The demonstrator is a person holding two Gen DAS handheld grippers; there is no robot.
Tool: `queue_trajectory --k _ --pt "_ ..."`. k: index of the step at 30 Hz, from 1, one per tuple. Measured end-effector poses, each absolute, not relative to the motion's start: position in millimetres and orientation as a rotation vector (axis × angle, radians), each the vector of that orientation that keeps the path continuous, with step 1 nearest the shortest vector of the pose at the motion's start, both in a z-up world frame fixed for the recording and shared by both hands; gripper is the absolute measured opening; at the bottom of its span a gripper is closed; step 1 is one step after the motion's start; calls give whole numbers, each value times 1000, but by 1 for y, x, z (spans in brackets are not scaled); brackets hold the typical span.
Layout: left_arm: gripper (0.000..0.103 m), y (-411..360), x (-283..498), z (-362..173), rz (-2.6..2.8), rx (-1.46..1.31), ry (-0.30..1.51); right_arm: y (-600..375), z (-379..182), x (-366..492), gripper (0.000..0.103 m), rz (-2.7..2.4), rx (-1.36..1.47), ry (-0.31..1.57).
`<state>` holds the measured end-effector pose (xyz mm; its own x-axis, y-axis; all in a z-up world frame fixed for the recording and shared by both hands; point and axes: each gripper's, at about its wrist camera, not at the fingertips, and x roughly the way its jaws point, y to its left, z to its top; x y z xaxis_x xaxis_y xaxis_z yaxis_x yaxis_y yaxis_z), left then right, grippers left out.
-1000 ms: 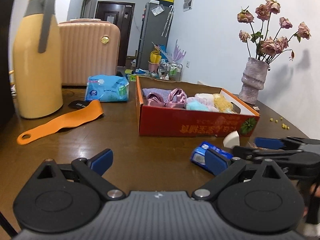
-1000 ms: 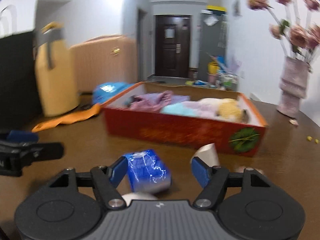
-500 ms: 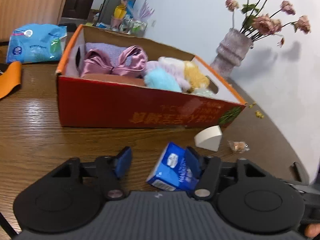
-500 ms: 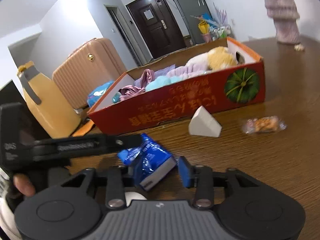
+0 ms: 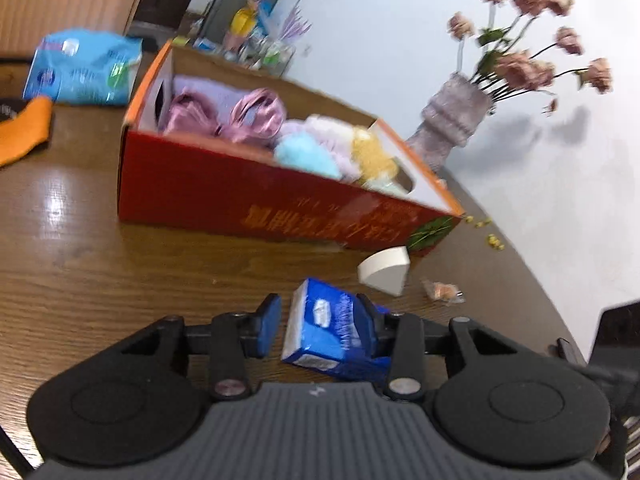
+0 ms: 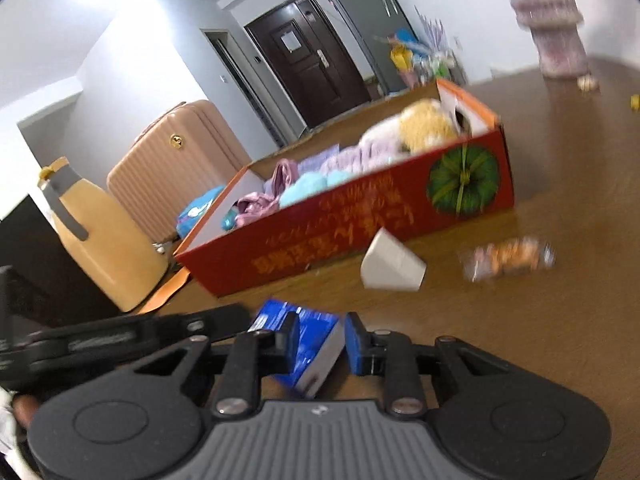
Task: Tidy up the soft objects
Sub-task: 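Grasp the blue tissue pack with the left gripper while the right gripper grasps it too, then carry the blue tissue pack into the box beside the plush lamb and release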
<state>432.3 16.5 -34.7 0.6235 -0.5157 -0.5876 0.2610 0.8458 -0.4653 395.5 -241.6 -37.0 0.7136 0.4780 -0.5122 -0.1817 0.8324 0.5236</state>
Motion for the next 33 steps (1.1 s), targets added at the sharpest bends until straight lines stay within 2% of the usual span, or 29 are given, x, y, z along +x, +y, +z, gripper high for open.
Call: queue_trajectory --k 2,13,16,18,20,26,33 --pt "32 13 435 -41 -461 -354 797 -236 -43 397 25 382 467 694" --pt "33 9 414 -42 -445 -385 787 -235 -46 399 26 362 466 688" --pt "30 9 413 -43 -436 -397 785 -234 -47 400 28 376 471 698" --pt "27 5 409 -39 -416 -383 777 -236 -47 399 22 369 477 697" --pt "25 2 399 -31 -410 -375 760 -238 -37 390 18 372 459 674" --pt "25 -17 367 13 -468 -359 642 -253 8 346 18 349 432 529" --pt "25 -52 402 62 -545 -432 586 -291 66 365 17 301 378 409"
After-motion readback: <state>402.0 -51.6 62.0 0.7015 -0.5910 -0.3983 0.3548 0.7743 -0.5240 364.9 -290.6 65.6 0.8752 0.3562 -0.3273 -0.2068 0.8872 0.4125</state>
